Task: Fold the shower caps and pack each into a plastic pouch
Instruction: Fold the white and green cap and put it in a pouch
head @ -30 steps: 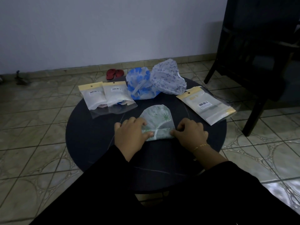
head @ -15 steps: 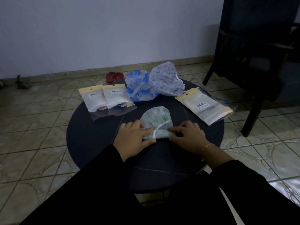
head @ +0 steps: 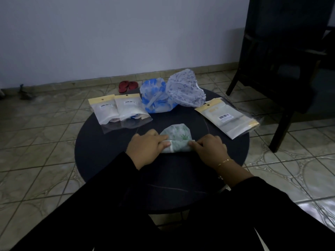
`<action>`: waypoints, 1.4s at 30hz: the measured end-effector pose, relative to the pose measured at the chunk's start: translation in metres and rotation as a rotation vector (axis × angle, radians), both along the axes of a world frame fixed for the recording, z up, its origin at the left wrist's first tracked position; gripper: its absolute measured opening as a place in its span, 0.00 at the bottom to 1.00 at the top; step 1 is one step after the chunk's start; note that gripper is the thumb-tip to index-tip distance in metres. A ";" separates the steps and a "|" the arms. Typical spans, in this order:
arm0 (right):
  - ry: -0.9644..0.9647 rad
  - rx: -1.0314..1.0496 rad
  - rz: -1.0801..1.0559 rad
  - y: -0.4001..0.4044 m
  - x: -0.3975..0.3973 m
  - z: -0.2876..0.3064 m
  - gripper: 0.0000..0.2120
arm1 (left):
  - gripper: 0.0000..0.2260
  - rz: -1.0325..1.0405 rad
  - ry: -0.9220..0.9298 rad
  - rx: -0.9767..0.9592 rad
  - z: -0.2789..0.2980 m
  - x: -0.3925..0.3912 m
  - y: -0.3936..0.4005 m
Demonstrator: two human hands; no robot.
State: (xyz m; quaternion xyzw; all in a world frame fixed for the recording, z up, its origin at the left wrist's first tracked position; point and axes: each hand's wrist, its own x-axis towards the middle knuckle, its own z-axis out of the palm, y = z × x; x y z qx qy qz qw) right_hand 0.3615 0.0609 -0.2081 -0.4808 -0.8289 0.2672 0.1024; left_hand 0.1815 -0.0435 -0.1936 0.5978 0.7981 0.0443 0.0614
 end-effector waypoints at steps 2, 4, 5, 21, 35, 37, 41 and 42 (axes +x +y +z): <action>-0.031 0.017 -0.038 0.001 -0.005 -0.001 0.20 | 0.20 0.015 0.031 0.008 -0.003 0.000 0.004; -0.051 0.046 -0.066 0.002 -0.008 -0.002 0.20 | 0.19 0.036 0.090 0.026 -0.006 0.001 0.007; -0.042 0.060 -0.076 0.002 -0.009 -0.002 0.18 | 0.19 0.052 0.114 0.043 -0.008 0.000 0.009; -0.203 0.055 0.219 0.019 -0.001 0.007 0.22 | 0.25 -0.104 -0.018 0.046 -0.007 0.001 0.014; -0.005 -0.030 -0.124 0.025 -0.029 0.005 0.18 | 0.18 0.105 -0.033 0.170 -0.012 -0.004 0.039; -0.032 -0.018 -0.151 0.025 -0.034 0.005 0.21 | 0.20 0.156 0.057 0.168 -0.018 -0.004 0.043; -0.162 0.045 -0.179 0.027 -0.044 0.003 0.26 | 0.20 0.266 0.178 0.181 -0.025 -0.001 0.050; -0.177 0.058 -0.192 0.028 -0.047 0.003 0.26 | 0.19 0.283 0.150 0.192 -0.027 0.000 0.052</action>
